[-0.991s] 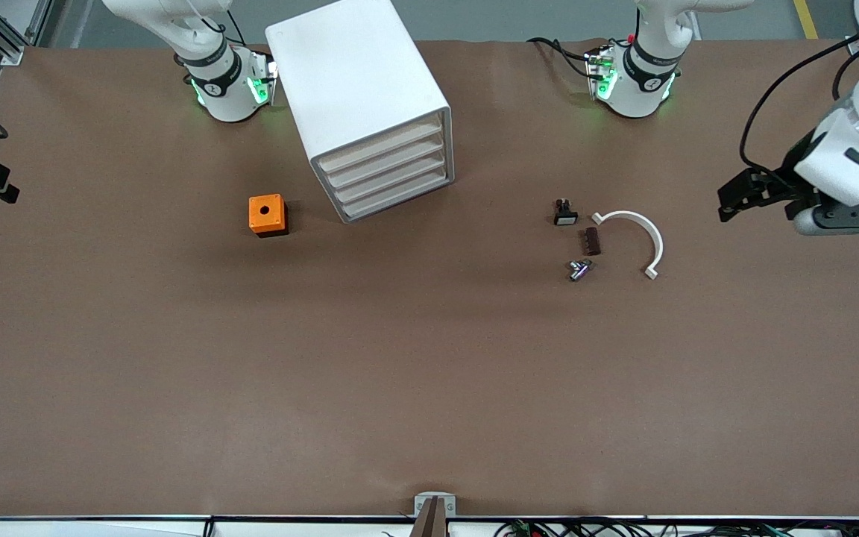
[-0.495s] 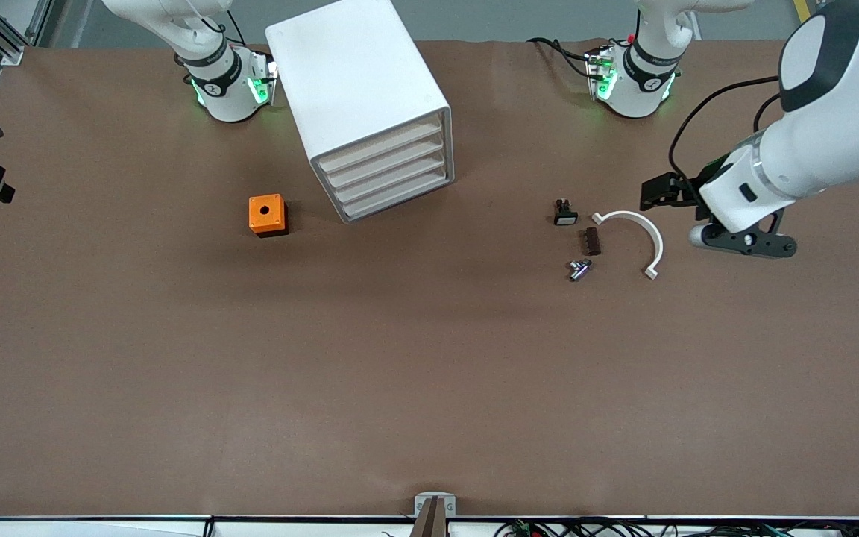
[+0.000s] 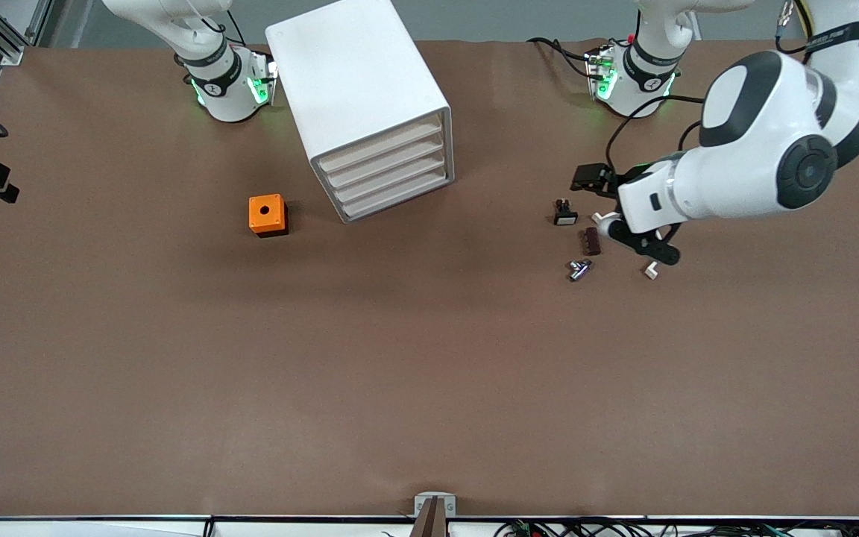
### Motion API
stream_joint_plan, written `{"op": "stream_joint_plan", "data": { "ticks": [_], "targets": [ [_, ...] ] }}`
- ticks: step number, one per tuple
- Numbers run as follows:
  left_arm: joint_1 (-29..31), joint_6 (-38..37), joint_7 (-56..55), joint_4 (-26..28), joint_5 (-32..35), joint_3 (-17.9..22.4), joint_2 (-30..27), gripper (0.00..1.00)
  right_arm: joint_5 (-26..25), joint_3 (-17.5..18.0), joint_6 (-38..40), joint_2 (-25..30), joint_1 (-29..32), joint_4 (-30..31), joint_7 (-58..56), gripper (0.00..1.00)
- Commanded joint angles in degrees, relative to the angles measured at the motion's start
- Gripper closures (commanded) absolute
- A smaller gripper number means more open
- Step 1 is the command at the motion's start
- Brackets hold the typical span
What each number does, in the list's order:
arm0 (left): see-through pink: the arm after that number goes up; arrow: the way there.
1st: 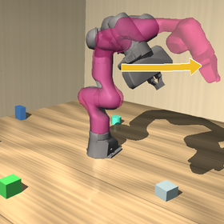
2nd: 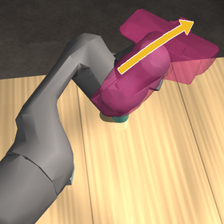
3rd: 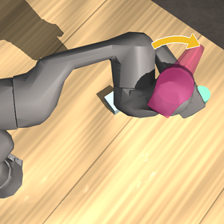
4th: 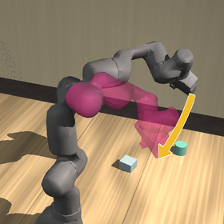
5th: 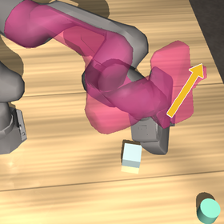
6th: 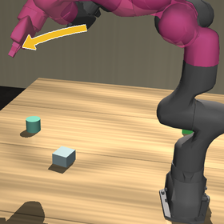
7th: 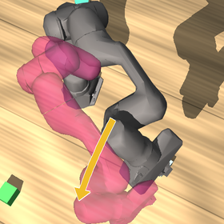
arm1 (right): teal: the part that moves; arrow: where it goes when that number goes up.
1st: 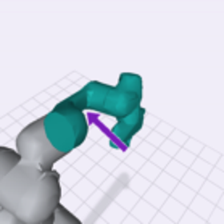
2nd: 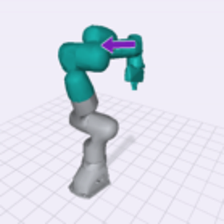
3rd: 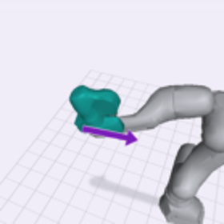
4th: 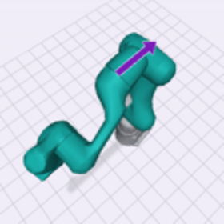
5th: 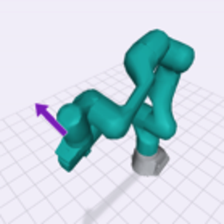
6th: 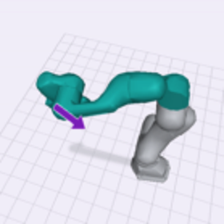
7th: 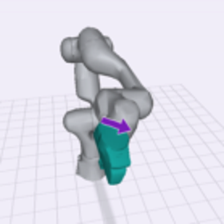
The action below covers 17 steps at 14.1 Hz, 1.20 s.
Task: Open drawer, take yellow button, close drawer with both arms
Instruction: 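Reach the left gripper to the white cabinet's drawer front and grasp it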
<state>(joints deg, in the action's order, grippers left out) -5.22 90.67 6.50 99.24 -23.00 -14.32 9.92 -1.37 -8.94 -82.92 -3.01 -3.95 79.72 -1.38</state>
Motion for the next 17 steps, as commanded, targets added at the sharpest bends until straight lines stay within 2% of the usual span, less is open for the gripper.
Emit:
{"op": "stream_joint_plan", "data": {
  "ticks": [1,6,11,13,17],
  "targets": [
    [0.39,3.1,5.43,4.46,-5.46,-2.2,-0.78,0.0,-0.74,0.32,0.3,0.19,0.34,-0.45,-0.38,0.0],
    [0.3,7.85,22.38,10.97,-19.34,-4.75,2.28,0.0,-0.65,0.32,0.3,0.19,0.26,-0.45,-0.46,0.0],
    [-0.23,7.94,31.28,10.98,-32.79,-8.61,12.82,0.0,-0.83,0.32,0.3,0.19,0.26,-0.45,-0.38,0.0],
    [-0.93,7.94,33.04,10.45,-35.09,-9.32,16.43,0.0,-0.65,0.32,0.3,0.19,0.26,-0.45,-0.38,0.0],
    [-4.43,8.21,33.75,10.01,-42.63,-10.73,19.87,0.0,-0.91,0.32,0.21,-0.24,0.26,-0.45,0.24,0.0]
  ]
}}
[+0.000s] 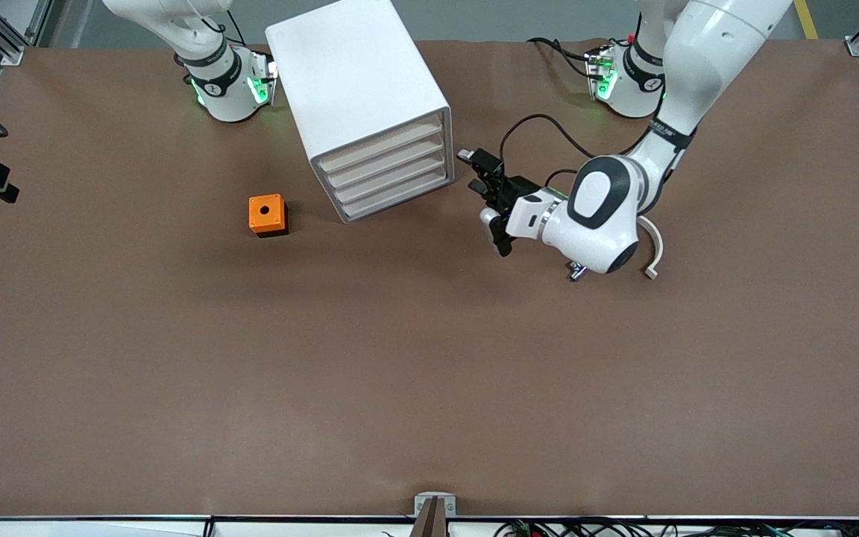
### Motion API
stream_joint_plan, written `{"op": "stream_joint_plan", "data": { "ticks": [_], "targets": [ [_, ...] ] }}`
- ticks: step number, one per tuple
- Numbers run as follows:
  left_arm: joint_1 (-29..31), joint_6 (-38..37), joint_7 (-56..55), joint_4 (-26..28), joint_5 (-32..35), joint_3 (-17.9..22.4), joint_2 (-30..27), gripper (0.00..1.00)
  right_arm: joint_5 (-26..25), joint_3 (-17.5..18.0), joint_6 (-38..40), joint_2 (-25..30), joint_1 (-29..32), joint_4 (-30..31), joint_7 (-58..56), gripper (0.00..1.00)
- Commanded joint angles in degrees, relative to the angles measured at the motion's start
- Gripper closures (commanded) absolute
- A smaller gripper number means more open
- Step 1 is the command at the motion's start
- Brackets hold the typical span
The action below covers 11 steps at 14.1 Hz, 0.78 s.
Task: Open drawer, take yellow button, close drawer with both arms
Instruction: 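Reach the left gripper to the white cabinet's drawer front and grasp it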
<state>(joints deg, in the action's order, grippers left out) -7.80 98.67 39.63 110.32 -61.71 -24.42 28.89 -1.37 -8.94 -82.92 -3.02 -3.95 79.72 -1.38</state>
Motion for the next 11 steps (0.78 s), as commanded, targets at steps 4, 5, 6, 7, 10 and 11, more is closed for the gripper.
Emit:
{"op": "stream_joint_plan", "data": {
  "ticks": [4,5,6,7,10,11],
  "targets": [
    [-5.73,2.76,4.82,-1.25,-9.12,-0.72,2.39,0.14,-0.65,0.33,0.12,-1.19,0.44,-0.44,0.5,0.0],
    [-6.08,2.76,7.19,-1.33,-10.09,-0.72,3.27,0.17,-0.56,0.41,0.04,-2.06,0.17,-0.44,1.11,0.0],
    [-6.17,2.76,8.17,-1.42,-10.62,-0.72,4.06,0.19,-0.3,0.41,0.12,-2.6,0.08,-0.44,3.64,0.0],
    [-6.17,2.85,8.7,-1.94,-10.71,-0.72,4.94,0.22,-0.39,0.5,0.04,-3.04,-0.09,-0.44,6.62,0.0],
    [-8.01,3.98,8.97,-2.04,-12.9,-0.8,5.82,0.28,-1.0,0.41,-1.8,-5.23,-3.86,-0.36,14.27,0.0],
    [-8.71,4.42,8.97,-2.04,-13.87,-0.72,5.91,0.28,-0.83,0.5,-3.29,-5.24,-4.92,-0.18,16.39,0.0]
  ]
}}
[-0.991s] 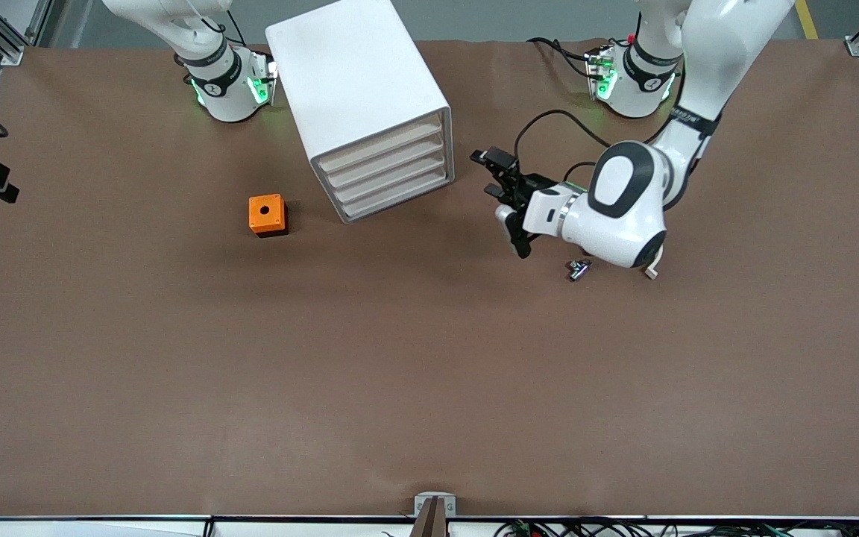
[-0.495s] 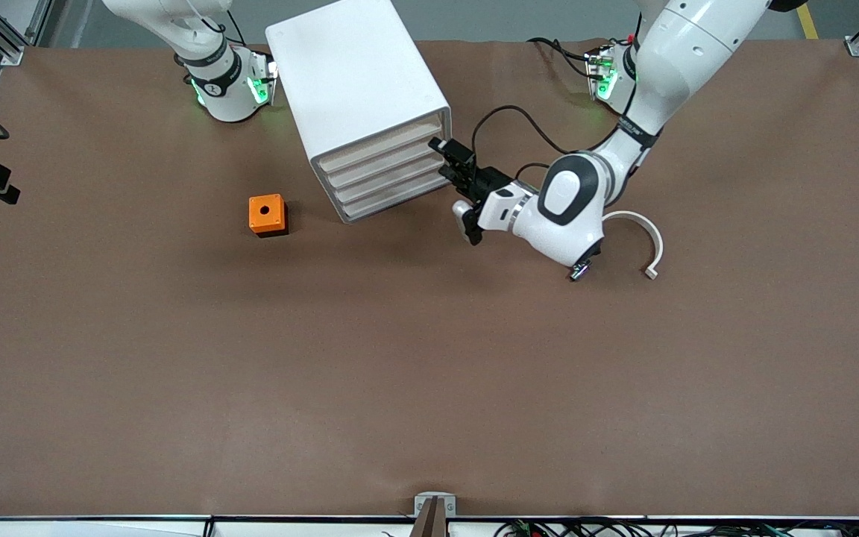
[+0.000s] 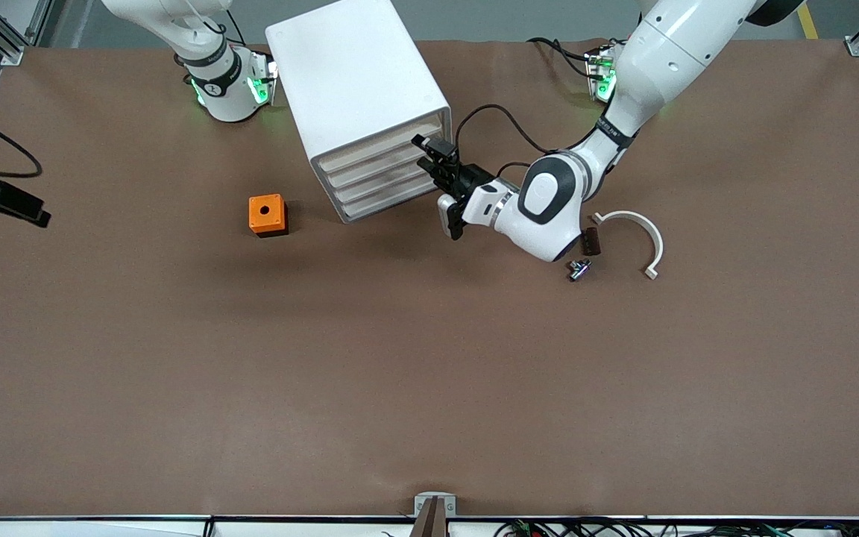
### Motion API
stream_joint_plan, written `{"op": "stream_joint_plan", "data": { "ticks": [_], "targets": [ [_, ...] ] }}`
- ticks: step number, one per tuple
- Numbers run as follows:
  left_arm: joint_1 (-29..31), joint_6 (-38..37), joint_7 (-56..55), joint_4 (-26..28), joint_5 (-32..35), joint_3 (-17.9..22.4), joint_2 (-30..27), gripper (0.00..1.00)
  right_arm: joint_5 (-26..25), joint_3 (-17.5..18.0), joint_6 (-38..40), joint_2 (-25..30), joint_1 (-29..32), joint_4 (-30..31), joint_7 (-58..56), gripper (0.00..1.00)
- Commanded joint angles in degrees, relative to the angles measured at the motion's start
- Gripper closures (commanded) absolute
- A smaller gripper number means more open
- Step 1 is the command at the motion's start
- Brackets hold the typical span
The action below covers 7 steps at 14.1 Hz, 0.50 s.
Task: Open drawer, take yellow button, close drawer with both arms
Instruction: 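Pull the drawer open with the left gripper while the right gripper approaches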
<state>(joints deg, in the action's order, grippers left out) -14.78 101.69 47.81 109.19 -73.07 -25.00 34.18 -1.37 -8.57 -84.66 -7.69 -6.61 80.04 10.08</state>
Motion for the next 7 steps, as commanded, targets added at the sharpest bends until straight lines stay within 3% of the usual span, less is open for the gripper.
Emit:
{"op": "stream_joint_plan", "data": {
  "ticks": [1,7],
  "targets": [
    [-2.18,1.93,0.79,-0.91,-3.21,-0.14,0.71,0.29,-0.48,0.14,-1.39,-0.57,-3.23,-0.41,7.47,0.0],
    [-4.47,3.51,0.97,-0.82,-5.76,-0.23,1.41,0.39,0.14,0.14,1.68,-0.57,-12.54,-0.32,28.82,0.0]
  ]
}}
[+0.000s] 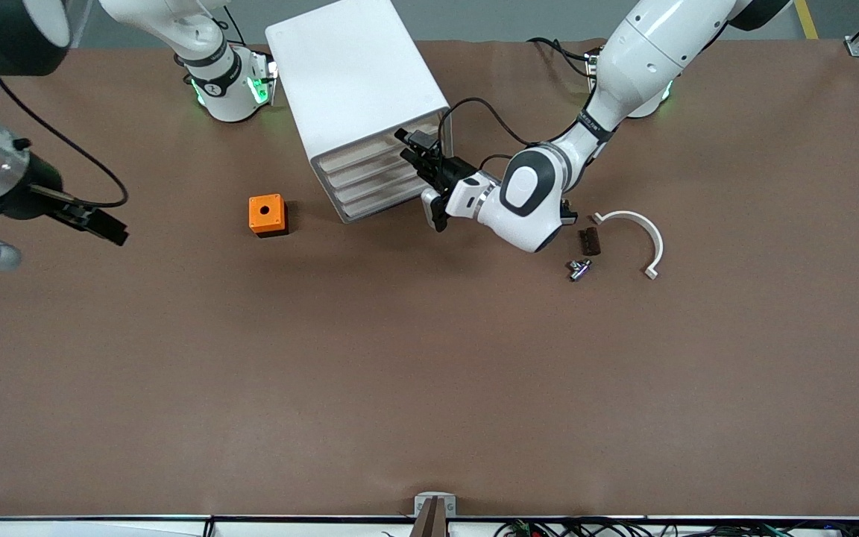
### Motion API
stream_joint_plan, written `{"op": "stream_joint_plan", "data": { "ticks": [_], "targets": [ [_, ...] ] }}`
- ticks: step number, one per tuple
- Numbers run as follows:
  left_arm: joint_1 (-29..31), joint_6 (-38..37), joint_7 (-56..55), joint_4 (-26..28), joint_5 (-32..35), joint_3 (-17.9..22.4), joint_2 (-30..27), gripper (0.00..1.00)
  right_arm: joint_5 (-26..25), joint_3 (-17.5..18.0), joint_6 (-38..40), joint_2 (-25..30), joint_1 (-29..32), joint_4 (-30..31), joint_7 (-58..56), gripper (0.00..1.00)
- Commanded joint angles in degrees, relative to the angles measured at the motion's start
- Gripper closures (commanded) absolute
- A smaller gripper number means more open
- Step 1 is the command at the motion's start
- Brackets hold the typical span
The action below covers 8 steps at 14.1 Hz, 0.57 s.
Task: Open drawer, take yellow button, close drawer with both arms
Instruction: 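Pull the drawer open with the left gripper while the right gripper approaches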
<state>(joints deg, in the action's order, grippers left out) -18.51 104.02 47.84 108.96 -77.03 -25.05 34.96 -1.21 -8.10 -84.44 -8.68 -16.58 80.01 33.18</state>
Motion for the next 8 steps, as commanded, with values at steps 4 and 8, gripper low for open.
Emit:
{"op": "stream_joint_plan", "data": {
  "ticks": [4,8],
  "targets": [
    [-2.41,4.6,0.77,-0.33,-3.04,-0.17,0.54,0.55,2.96,-0.25,1.82,0.24,-6.53,0.23,18.11,0.0],
    [-3.11,5.4,0.06,-0.41,-3.04,-0.17,0.28,0.78,5.43,-0.25,2.17,0.24,-9.07,0.68,26.65,0.0]
  ]
}}
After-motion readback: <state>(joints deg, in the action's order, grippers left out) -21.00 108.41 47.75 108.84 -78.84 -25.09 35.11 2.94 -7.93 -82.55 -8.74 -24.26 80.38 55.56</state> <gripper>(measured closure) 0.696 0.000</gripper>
